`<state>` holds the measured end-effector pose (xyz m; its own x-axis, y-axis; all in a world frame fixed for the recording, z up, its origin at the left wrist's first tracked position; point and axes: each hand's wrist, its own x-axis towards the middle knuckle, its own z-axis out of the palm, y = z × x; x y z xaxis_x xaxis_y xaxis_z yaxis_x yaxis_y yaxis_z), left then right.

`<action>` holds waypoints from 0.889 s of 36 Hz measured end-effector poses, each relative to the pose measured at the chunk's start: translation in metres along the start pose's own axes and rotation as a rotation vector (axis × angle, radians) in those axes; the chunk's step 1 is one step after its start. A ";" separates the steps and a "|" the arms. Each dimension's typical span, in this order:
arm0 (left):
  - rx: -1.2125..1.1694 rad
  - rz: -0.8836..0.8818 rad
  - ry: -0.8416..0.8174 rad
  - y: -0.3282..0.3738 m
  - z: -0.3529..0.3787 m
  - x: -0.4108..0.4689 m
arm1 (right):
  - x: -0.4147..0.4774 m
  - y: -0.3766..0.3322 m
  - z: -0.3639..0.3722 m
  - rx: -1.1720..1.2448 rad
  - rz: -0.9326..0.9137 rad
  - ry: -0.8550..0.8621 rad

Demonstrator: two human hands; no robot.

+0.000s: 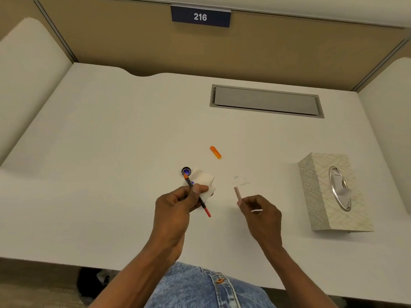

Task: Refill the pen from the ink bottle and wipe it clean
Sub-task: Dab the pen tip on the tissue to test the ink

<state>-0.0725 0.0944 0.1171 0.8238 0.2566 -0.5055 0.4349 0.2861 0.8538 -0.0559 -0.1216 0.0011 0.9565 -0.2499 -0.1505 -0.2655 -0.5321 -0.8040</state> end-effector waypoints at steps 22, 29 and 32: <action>-0.101 0.033 -0.071 0.015 0.005 0.035 | -0.048 -0.072 -0.022 0.156 -0.242 -0.154; -0.076 0.017 -0.083 0.010 0.005 0.042 | -0.045 -0.075 -0.020 0.151 -0.282 -0.136; -0.055 -0.002 -0.097 0.008 0.008 0.042 | -0.044 -0.078 -0.019 0.129 -0.316 -0.117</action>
<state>-0.0316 0.1001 0.1040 0.8556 0.1658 -0.4903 0.4180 0.3371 0.8436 -0.0791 -0.0847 0.0820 0.9983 0.0090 0.0577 0.0554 -0.4602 -0.8861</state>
